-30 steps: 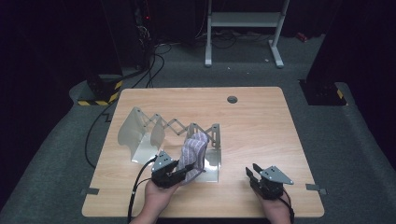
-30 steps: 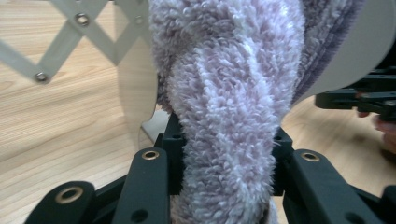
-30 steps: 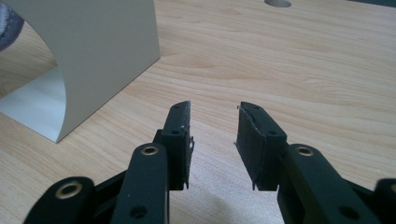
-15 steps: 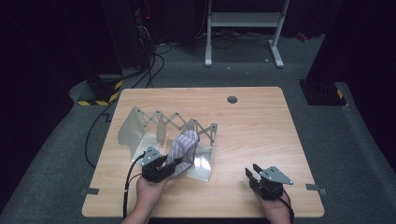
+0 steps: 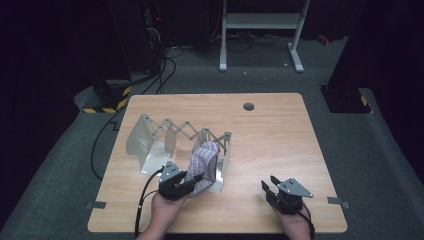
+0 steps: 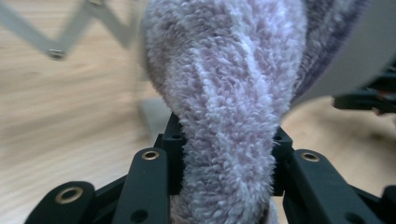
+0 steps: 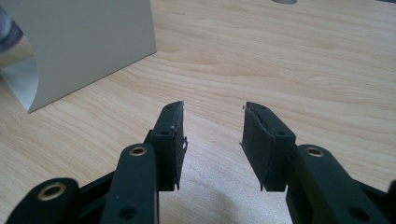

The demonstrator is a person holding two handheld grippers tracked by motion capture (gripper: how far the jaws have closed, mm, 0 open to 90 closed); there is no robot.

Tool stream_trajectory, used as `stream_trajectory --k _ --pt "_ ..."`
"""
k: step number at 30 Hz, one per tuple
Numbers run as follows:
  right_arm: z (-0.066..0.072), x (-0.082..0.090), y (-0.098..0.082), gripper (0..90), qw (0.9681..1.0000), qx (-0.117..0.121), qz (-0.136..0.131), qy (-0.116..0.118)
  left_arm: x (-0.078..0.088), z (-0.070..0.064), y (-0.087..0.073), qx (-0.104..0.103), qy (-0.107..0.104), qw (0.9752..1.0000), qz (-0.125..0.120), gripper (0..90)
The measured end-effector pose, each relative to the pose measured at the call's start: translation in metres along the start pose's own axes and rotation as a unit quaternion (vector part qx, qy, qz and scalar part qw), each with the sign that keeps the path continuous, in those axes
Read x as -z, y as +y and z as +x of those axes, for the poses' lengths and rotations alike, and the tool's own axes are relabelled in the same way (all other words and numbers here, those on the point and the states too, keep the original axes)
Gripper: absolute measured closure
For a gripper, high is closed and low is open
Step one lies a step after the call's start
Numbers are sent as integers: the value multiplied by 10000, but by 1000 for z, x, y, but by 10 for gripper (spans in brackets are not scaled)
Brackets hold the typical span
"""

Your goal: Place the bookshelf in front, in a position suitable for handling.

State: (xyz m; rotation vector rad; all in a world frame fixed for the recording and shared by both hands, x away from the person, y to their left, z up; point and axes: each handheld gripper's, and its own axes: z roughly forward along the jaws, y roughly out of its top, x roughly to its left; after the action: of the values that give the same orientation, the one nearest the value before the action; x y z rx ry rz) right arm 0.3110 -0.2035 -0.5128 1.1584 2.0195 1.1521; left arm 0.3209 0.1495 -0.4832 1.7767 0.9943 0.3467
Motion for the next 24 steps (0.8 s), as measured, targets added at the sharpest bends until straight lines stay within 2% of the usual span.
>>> stream_trajectory --k 7,14,19,24 --pt "0 0 0 584 10000 -19 4 7 -22 -13 -14 -81 -186 9989 424 625" --pt "1 0 -1 581 10000 -15 15 21 -43 -13 -26 -190 -45 9956 919 620" --pt "1 -1 -1 578 10000 1 26 25 -45 -13 -26 -142 -87 9958 901 615" --pt "1 -1 -1 572 10000 25 28 38 -36 -16 -20 -101 -210 9972 717 614"
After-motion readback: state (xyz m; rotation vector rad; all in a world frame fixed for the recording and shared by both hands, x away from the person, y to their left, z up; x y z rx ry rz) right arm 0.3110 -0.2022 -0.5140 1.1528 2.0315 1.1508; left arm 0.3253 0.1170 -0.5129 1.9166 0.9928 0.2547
